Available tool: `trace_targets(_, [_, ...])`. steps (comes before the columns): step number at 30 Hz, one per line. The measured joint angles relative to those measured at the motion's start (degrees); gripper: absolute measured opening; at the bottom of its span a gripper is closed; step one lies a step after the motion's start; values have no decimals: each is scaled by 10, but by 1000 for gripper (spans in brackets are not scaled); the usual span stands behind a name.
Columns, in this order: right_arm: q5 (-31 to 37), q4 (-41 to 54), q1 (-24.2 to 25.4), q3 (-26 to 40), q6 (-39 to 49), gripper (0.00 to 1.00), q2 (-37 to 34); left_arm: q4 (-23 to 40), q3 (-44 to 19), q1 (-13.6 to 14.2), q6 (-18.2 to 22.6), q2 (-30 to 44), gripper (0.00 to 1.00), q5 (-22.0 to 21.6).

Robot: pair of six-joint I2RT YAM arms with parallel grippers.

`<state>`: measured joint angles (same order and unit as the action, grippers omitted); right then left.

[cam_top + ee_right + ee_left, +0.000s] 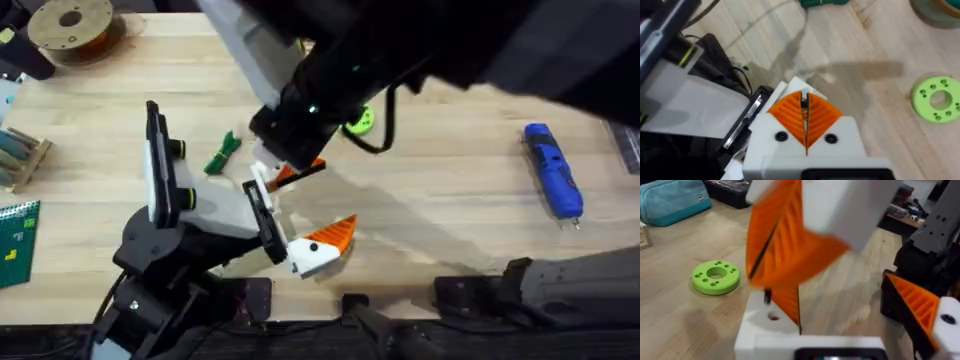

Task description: Pick up the gripper from the table and insert it into the empty holder that is missing its gripper. Then pick up a screw, insert it into the mounting hole, and use the screwdriver to tighten it. Finally, clean up the table by picking up the vegetable and placing it into the bucket.

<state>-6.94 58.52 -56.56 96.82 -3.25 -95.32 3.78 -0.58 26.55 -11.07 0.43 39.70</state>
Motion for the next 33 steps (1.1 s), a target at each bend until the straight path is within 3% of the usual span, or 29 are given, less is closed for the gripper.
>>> trace_targets(9, [0, 2, 10, 18, 0, 7, 58, 0, 0, 0, 2, 0, 987, 0])
trace_targets(33, [-43, 3, 14, -4, -11, 7, 19, 0, 0, 0, 2, 0, 987, 2])
